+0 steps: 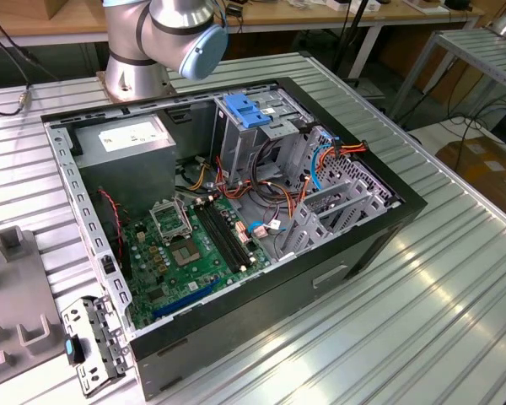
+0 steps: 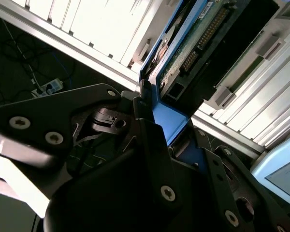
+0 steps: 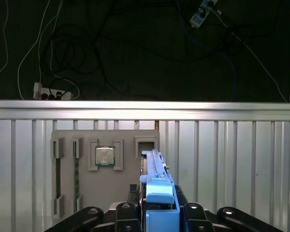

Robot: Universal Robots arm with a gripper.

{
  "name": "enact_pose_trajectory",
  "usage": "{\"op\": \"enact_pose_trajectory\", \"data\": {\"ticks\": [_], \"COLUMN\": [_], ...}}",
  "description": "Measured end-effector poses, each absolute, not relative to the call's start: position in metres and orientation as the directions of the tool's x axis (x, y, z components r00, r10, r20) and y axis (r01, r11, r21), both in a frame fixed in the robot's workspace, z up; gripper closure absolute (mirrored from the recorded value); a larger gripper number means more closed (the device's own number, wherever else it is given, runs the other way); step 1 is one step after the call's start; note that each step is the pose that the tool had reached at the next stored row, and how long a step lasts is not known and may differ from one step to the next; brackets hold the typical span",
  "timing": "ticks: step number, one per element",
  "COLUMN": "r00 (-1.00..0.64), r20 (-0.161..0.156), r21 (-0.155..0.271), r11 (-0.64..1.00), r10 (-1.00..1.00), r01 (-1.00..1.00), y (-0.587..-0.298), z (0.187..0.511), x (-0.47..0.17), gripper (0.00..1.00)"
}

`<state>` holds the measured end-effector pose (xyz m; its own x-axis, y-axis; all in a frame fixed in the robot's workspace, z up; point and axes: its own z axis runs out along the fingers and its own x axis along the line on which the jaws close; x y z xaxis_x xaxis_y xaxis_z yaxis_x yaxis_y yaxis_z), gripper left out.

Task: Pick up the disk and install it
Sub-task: 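Pick up the disk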

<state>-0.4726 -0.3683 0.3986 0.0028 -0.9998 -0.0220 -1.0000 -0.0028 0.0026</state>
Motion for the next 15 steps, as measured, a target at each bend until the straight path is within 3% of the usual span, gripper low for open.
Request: {"op": "enact_pose_trajectory", "data": {"ticks": [15], "r00": [0.003], "r20": [-0.022], "r21": [0.003], "r11": [-0.003], "r10": [-1.0], "r01": [-1.0], "y": [-0.368], "z": [0.413], "x": [-0.473], "gripper": [0.63]}}
